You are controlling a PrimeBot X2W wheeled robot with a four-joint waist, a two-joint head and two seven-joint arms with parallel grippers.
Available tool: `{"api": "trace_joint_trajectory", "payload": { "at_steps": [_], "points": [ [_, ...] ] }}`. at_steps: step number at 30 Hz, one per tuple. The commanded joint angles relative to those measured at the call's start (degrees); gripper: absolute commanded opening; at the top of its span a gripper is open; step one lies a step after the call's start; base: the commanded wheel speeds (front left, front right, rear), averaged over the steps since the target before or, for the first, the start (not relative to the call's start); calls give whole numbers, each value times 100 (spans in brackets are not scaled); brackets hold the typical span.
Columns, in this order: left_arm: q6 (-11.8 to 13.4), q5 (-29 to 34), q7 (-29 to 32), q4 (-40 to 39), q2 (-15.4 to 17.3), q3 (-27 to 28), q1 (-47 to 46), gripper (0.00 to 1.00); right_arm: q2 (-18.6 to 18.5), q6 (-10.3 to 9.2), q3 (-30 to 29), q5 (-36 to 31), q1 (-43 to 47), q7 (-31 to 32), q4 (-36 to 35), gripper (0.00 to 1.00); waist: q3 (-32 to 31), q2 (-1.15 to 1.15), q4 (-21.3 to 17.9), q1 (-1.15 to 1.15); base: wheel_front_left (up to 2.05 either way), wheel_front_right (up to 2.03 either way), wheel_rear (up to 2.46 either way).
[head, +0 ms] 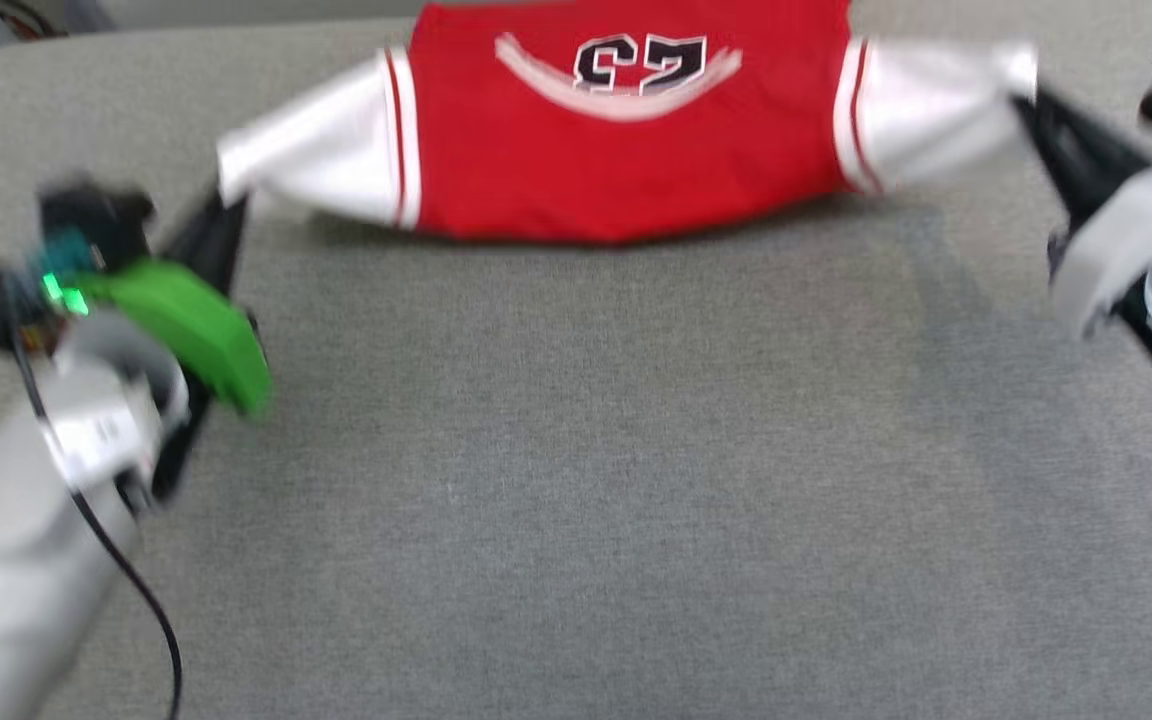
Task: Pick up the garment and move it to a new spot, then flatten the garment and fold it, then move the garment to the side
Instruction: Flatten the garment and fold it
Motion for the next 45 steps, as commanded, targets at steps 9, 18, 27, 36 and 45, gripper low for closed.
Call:
{"api": "trace_joint_trajectory", "payload": {
  "at_steps": [9, 18, 27, 36, 45],
  "points": [
    [715, -498, -87, -923, 162, -205, 2187, 0, -379, -4, 12, 229, 2113, -61, -205, 0, -945, 0, 74, 0, 0, 0, 0],
    [1050, -838, -165, -1092, -11, -241, 3321, 0, -353, -4, -733, 480, 3710, -132, -45, 0, -1144, 0, 202, 0, 0, 0, 0],
    [1205, -981, -243, -1199, -76, 13, 4178, 0, -342, -4, -1378, 529, 4928, -112, -238, 0, -1287, 0, 270, 0, 0, 0, 0],
    [1217, -692, -255, -1410, -75, 157, 4202, 0, -277, -4, -1799, 446, 5190, 472, -682, 90, -1187, 0, 284, 0, 0, 0, 0],
    [1287, -97, -258, -1817, -222, 268, 3754, 0, -698, -4, -2829, 76, 4612, 753, -1479, 100, -774, 0, 443, 0, 0, 0, 0]
  ]
}}
